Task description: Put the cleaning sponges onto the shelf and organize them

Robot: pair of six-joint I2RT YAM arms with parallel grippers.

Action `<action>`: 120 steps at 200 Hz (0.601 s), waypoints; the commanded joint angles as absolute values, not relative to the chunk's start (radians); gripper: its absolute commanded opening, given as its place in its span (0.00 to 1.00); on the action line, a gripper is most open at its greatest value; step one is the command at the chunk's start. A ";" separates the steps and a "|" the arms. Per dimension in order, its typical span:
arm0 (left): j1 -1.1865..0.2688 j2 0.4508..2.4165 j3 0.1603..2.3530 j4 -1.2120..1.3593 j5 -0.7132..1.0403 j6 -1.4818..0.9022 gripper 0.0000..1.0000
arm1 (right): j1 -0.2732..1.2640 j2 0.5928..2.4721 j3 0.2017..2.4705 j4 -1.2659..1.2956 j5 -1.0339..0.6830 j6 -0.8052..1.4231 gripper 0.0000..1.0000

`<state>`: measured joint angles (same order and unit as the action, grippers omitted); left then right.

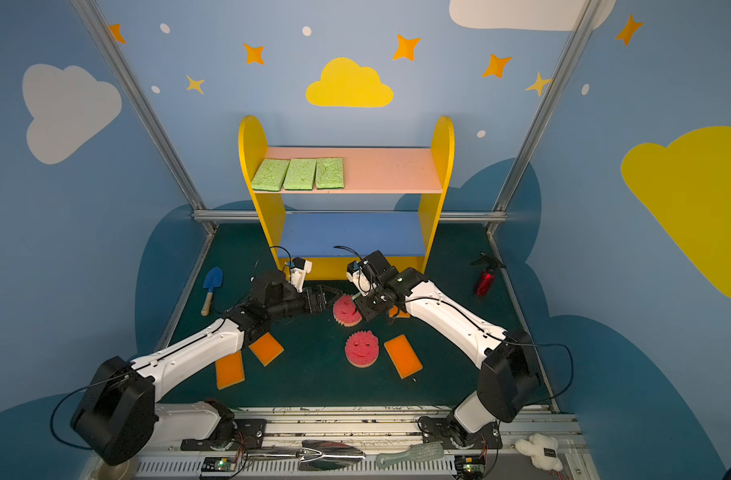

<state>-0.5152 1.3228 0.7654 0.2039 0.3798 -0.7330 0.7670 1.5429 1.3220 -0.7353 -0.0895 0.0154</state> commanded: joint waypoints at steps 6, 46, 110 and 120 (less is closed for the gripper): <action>-0.511 1.365 0.789 0.220 0.445 -0.772 0.90 | 0.801 1.546 1.367 -0.682 -0.117 -0.037 0.00; -0.497 1.400 0.777 0.275 0.459 -0.814 0.75 | 0.807 1.542 1.361 -0.623 -0.169 -0.054 0.00; -0.481 1.421 0.779 0.315 0.473 -0.844 0.41 | 0.813 1.550 1.362 -0.598 -0.196 -0.113 0.00; -0.479 1.425 0.778 0.325 0.481 -0.850 0.35 | 0.813 1.554 1.364 -0.597 -0.195 -0.113 0.00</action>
